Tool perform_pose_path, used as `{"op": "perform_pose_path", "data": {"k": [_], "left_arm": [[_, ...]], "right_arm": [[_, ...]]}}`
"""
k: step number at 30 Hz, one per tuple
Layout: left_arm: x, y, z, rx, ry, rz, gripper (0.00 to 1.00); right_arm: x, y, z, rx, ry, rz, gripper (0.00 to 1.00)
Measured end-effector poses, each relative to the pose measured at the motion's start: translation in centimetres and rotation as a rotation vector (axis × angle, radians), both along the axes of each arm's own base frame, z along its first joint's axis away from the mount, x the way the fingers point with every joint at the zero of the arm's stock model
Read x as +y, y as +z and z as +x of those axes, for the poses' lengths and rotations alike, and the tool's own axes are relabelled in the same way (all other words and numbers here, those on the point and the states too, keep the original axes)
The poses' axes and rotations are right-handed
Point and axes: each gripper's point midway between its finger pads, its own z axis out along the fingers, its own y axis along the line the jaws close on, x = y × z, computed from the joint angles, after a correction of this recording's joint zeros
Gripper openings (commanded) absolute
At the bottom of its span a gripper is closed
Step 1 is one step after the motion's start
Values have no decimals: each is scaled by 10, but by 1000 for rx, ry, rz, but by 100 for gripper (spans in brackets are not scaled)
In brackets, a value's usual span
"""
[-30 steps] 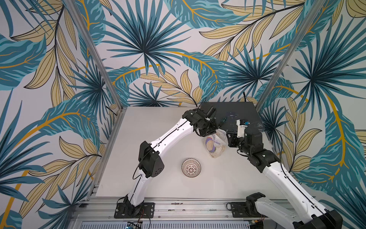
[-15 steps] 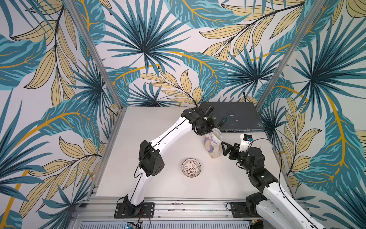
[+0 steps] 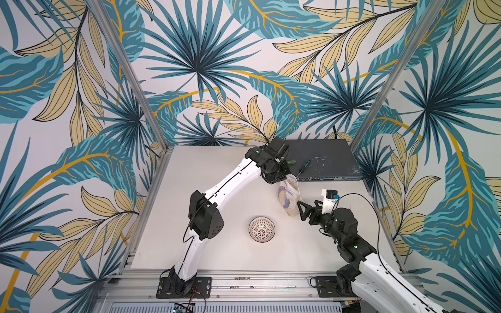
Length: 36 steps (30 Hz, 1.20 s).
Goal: Pour the oats into the breakfast bowl
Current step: Open the oats bag at the center of the board, then pick up the oats bag from the center of the board.
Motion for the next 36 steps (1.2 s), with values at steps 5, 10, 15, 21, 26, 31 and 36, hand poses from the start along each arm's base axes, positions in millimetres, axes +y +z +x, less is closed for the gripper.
{"op": "perform_pose_path", "data": {"k": [5, 10, 15, 21, 26, 31, 36], "left_arm": [[5, -1, 3, 4, 10, 4, 0], [4, -1, 2, 8, 7, 2, 0], [3, 0, 1, 13, 1, -5, 0], [2, 2, -1, 23, -7, -18, 0], [2, 2, -1, 28, -9, -24, 0], [2, 3, -2, 38, -10, -33, 0], [0, 3, -4, 49, -10, -43, 0]], "right_arm": [[3, -39, 2, 62, -13, -87, 100], [10, -51, 9, 39, -8, -137, 100], [15, -57, 18, -16, 1, -184, 100], [19, -59, 30, -76, 0, -227, 100], [25, -63, 36, -116, 17, -255, 100], [30, -63, 41, -160, 32, -274, 99], [34, -70, 45, -188, 48, -296, 100]]}}
